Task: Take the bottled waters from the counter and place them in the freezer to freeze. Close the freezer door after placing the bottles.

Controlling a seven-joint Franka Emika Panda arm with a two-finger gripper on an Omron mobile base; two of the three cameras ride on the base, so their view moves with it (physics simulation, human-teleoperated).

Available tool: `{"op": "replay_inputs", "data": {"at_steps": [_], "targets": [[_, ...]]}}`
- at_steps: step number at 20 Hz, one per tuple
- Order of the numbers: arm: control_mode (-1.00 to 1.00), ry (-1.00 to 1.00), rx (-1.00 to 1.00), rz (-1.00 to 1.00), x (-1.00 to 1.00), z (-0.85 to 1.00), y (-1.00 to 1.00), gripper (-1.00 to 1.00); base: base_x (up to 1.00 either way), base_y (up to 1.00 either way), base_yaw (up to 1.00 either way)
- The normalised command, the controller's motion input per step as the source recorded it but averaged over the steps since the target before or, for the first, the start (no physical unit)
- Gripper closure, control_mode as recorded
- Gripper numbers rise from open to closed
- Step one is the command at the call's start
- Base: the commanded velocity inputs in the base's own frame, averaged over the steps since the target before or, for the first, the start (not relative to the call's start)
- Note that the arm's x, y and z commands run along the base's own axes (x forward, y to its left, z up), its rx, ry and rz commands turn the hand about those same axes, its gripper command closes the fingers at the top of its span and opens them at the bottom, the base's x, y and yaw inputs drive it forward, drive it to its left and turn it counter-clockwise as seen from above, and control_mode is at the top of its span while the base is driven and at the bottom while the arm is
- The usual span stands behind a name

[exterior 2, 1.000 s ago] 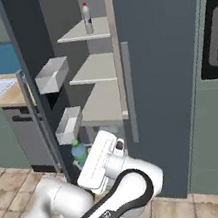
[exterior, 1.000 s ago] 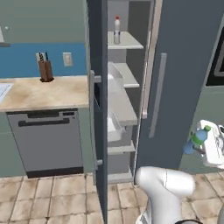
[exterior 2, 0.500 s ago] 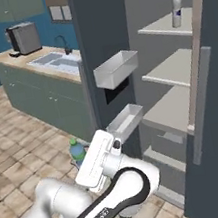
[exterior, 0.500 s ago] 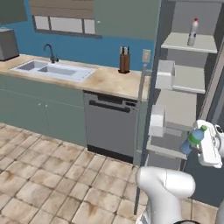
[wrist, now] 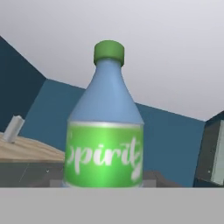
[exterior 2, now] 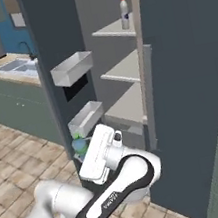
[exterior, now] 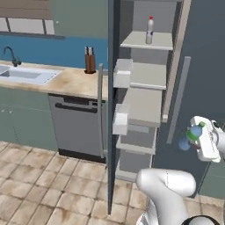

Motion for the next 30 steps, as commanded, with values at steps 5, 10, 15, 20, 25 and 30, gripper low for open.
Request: {"op": "replay_inputs", "data": {"at_steps": [5,10,15,20,25,30], "targets": [[1.0,0.0,0.0,0.0,0.0,0.0,0.0,1.0,0.5,-0.31,-0.59],[1.0,0.0,0.0,0.0,0.0,0.0,0.0,1.0,0.26,0.25,-0.27],[1.0,0.0,0.0,0.0,0.0,0.0,0.0,1.0,0.55,0.25,-0.09],[1.0,0.0,0.0,0.0,0.0,0.0,0.0,1.0,0.66,0.01,-0.01],[1.0,0.0,0.0,0.0,0.0,0.0,0.0,1.0,0.48,0.07,-0.02],[1.0,0.0,0.0,0.0,0.0,0.0,0.0,1.0,0.33,0.23,-0.06]]}}
